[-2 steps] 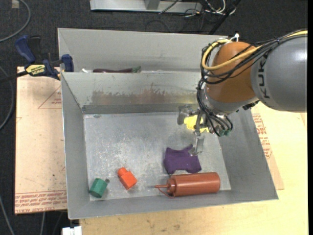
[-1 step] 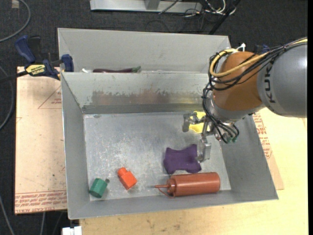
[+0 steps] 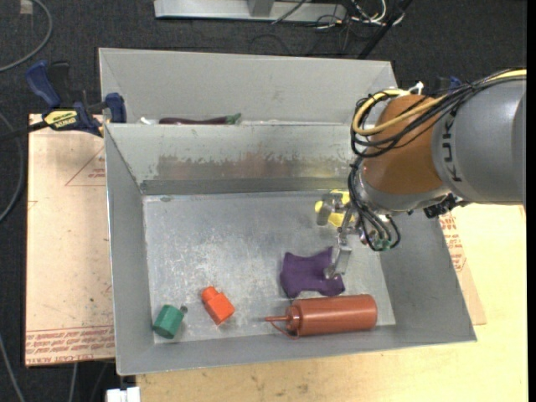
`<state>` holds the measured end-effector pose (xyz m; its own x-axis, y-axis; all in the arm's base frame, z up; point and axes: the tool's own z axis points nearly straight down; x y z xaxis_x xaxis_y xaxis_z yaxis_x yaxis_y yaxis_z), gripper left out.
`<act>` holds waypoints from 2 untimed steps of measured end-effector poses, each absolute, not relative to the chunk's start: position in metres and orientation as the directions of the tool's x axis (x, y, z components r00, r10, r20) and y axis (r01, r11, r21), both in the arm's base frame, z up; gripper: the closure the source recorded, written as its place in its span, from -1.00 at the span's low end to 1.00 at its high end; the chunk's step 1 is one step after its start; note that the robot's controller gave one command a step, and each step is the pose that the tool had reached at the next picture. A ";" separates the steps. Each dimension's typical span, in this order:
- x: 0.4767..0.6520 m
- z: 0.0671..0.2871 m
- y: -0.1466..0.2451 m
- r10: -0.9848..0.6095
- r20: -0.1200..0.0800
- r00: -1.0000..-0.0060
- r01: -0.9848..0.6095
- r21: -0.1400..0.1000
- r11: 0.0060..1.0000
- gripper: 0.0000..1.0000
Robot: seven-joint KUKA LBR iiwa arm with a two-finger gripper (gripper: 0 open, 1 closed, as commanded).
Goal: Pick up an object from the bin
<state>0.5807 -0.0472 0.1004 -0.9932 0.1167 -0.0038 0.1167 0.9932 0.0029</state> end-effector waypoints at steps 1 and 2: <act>0.578 0.090 -0.037 -0.074 -0.003 -0.997 -0.074 0.002 0.997 -1.00; 0.592 0.071 -0.013 -0.427 -0.008 -0.904 -0.427 0.001 0.904 1.00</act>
Offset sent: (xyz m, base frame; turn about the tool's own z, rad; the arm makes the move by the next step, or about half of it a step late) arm 0.0100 0.0336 -0.0304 -0.5611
